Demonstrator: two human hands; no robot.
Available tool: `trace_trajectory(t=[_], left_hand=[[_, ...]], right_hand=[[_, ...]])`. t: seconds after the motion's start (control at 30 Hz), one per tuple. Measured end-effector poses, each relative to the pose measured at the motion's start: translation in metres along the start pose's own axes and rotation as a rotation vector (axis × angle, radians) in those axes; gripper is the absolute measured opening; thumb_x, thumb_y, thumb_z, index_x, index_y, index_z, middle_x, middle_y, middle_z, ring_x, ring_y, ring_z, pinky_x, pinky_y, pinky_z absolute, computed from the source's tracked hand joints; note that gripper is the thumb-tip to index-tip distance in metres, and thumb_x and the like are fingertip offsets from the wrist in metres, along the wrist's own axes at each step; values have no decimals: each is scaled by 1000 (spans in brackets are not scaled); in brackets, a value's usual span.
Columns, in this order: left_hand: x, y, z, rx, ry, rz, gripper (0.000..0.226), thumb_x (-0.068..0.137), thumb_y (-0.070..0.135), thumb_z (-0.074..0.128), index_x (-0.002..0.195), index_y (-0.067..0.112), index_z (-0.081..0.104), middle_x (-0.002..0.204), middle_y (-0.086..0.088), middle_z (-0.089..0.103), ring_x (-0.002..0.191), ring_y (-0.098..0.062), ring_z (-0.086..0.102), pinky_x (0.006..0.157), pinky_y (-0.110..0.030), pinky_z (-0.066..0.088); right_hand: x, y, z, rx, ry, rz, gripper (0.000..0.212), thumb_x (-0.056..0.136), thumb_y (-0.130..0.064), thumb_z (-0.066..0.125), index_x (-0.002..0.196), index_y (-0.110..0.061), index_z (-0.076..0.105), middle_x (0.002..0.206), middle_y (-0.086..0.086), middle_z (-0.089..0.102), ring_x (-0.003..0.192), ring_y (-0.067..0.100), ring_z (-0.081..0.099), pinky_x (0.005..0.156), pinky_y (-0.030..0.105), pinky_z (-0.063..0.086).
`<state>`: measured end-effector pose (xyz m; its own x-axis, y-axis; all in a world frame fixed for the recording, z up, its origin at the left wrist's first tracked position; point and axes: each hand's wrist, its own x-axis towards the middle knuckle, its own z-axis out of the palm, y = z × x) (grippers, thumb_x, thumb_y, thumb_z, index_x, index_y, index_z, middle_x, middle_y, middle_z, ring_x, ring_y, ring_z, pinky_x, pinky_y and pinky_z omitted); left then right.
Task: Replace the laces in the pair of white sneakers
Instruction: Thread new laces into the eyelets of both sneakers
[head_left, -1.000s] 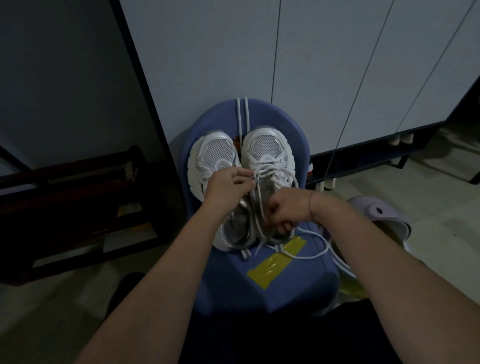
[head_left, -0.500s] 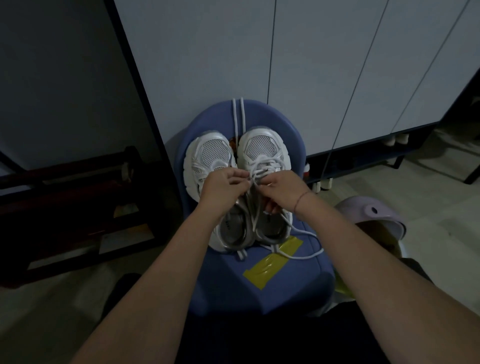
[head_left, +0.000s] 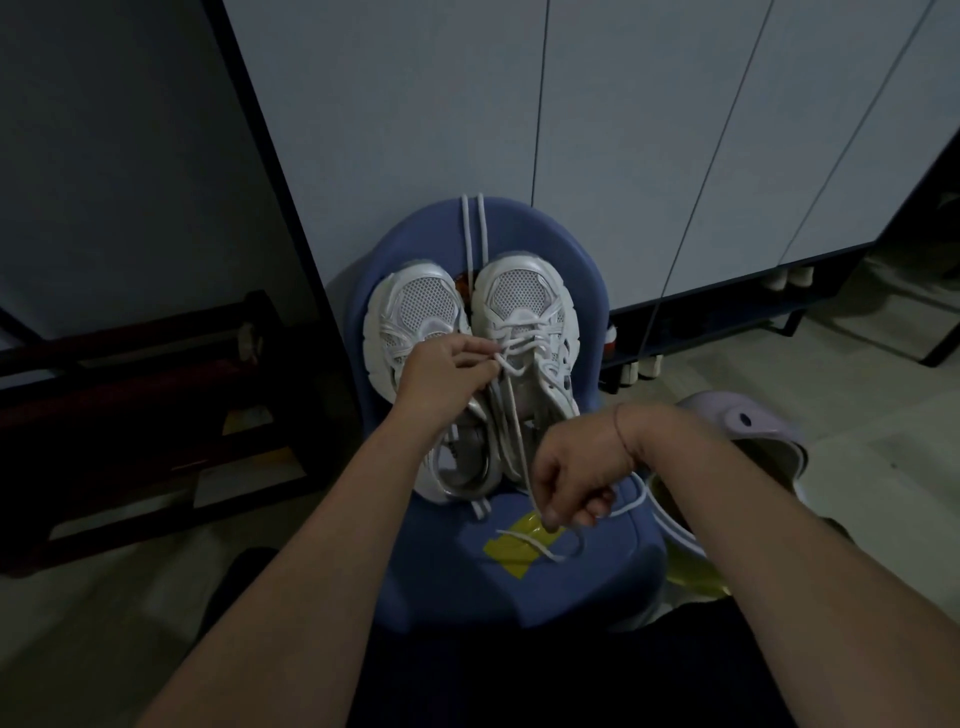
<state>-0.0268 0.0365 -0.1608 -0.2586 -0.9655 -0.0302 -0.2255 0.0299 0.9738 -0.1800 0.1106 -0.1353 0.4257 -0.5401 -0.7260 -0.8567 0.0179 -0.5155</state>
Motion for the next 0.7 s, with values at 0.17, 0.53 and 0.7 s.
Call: trace_trajectory(t=[0.17,0.53,0.7], left_hand=[[-2,1,2,18,11,23,21,85,4,70,88,24,70,93,-2,73,83,-9,68,78,-22,53],[-2,1,2,27,21,25,19,84,3,70,97,16,71,96,-4,73,85,-8,67,82,-22,53],[-2,1,1,17,13,31,17,85,4,70,100,13,70,95,-2,73,82,-5,66,75,-14,52]], right_hand=[[4,1,-9,304,589,-36,22,93,-12,55,73,-7,62,53,2,63,42,12,59,44,21,49],[36,-8,-11,319,955,56,37,93,-17,52,57,-12,53,54,3,53,52,19,53,49,25,40],[4,-2,-13,493,530,-128,27,92,-16,59,67,-6,58,49,-2,54,35,3,42,39,13,36]])
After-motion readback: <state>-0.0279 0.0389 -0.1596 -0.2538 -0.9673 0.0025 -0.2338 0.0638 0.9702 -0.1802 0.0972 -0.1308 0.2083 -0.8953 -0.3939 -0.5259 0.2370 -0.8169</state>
